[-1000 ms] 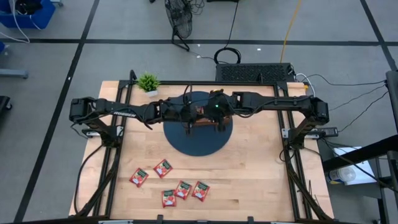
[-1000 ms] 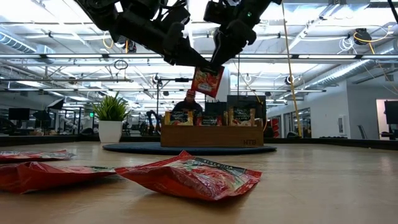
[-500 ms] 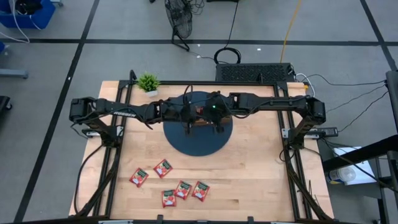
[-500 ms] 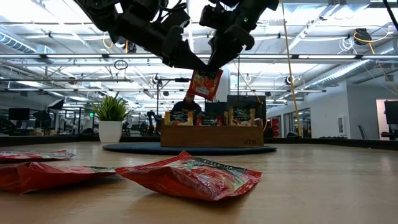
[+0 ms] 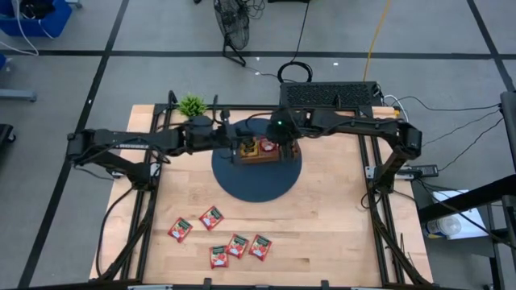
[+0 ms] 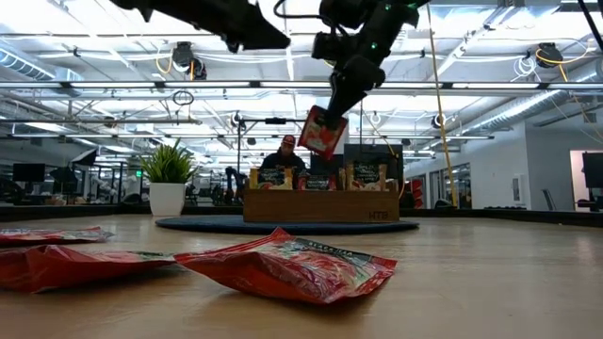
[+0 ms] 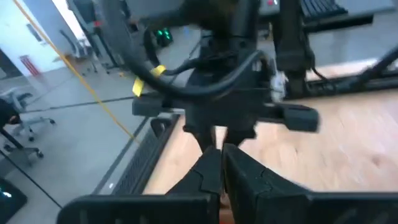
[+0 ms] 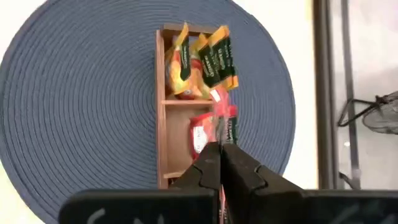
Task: Pick & Place Tea
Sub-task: Put the red tea bag into the middle section of the wooden organizer
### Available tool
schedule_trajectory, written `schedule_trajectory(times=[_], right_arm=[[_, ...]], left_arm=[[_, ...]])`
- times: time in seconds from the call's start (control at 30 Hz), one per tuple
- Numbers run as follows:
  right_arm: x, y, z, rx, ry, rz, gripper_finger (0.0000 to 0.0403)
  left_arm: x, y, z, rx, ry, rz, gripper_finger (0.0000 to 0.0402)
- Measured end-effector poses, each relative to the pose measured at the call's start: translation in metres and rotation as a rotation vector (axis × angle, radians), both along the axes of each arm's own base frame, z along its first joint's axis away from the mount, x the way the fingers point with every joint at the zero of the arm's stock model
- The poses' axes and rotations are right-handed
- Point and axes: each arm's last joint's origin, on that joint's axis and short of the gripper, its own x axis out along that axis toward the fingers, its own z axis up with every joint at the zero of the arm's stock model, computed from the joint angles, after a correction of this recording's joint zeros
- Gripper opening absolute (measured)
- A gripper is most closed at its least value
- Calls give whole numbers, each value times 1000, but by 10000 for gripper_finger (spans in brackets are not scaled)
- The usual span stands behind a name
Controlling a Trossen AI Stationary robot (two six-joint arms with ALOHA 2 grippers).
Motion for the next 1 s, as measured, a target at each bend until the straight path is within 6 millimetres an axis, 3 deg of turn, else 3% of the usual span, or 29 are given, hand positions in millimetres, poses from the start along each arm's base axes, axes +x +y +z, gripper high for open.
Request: schedule_trajectory(times=[0.13,0.33,0.57,0.77,1.0], right_arm=[[1,-2,0,-7,22,14,0],[27,-11,-1,50,190,25,0],[55,-21,-18,161,306,83,0],[53,-28,-28,168,306,64,0],[51,-33,-49,180,309,36,0]], left_arm=[[-6,2,6,27,-5,8,14],[-11,12,9,23,-22,35,4],[-14,21,5,-15,1,82,34],[-18,26,3,-29,46,94,41],[-31,23,18,-11,-3,91,42]])
